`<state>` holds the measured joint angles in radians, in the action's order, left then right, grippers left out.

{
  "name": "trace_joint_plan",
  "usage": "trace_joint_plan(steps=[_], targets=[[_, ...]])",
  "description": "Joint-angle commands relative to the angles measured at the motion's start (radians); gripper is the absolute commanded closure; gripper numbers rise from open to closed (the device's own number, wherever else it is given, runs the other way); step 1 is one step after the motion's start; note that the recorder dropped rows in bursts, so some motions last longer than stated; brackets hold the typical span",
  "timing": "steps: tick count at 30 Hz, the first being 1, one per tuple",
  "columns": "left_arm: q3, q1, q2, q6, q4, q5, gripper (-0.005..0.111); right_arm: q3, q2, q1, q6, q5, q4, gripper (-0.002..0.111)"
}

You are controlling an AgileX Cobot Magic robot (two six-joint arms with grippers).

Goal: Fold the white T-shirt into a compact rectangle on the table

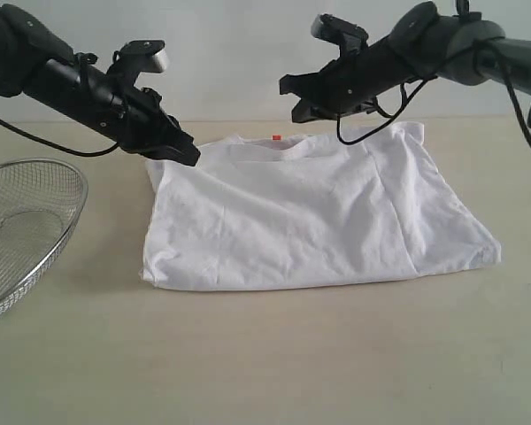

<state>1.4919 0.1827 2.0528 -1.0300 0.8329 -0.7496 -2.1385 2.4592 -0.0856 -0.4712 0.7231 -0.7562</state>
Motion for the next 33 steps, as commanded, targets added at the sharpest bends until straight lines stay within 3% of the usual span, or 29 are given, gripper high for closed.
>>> trace_joint_plan(steps=[1,11,33], targets=[[-0.002,0.001,-0.002,0.007,0.016,-0.011,0.102,-0.001,-0.005,-0.025,-0.002,0.064,0.042,0.109],[-0.002,0.001,-0.002,0.007,0.016,-0.011,0.102,-0.001,-0.005,-0.047,0.053,0.131,0.172,0.109],[-0.002,0.001,-0.002,0.007,0.016,-0.016,0.102,-0.001,0.132,-0.053,0.147,-0.21,0.137,0.109]])
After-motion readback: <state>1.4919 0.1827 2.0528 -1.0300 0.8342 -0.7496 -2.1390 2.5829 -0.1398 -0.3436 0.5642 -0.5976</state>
